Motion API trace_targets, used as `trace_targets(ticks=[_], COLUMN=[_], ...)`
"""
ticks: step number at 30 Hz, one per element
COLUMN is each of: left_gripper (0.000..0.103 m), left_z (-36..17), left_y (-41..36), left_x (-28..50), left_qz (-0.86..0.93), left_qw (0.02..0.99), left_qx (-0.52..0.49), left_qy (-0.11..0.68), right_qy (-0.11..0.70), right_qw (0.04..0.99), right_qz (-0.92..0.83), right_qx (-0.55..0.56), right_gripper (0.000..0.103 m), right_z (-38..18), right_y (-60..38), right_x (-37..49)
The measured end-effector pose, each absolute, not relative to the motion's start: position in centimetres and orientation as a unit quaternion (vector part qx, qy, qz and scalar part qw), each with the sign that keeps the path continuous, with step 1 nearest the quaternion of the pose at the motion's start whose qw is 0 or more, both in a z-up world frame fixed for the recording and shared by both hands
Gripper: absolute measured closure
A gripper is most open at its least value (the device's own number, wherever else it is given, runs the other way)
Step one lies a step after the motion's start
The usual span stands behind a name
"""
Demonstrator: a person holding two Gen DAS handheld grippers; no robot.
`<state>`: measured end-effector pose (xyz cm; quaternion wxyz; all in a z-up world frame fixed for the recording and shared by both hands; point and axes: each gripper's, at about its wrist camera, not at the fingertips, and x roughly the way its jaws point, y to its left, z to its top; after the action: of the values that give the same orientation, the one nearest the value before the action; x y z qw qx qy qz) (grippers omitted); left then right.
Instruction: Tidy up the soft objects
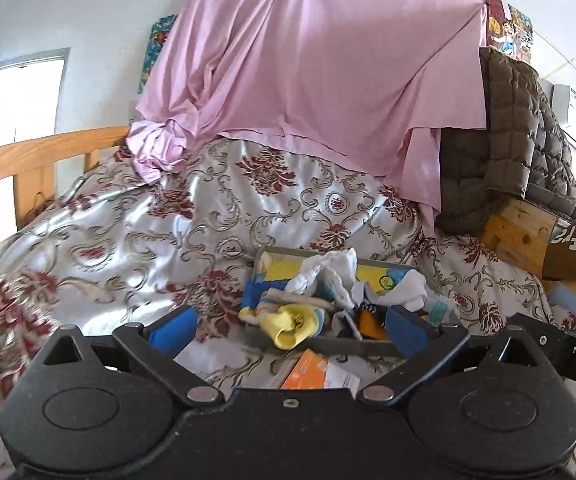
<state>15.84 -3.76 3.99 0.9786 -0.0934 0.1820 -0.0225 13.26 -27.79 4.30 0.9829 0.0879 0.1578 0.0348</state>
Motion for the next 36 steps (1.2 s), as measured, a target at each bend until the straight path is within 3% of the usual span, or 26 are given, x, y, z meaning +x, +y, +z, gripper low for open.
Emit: trace_targets(ticks=[18, 36], left_gripper=[0.001, 0.001], left_z=[1.4, -0.1], left_y=[-1.1, -1.3], left_x=[6.6, 5.4], left_qz=[0.005, 0.009], left_qw=[0.973, 0.971], left_qx=[-0.083, -0.064], left_qy=[0.215, 0.229], right_qy=[0.207, 0.237], right_qw=[0.975, 0.969], right_qz=[0.023, 0.022], right_qx=[0.079, 0.072], right_gripper=[0.0, 0.0], right_z=[2.4, 1.3], right_y=[-25.3, -24.5], right_x=[5.3, 5.0])
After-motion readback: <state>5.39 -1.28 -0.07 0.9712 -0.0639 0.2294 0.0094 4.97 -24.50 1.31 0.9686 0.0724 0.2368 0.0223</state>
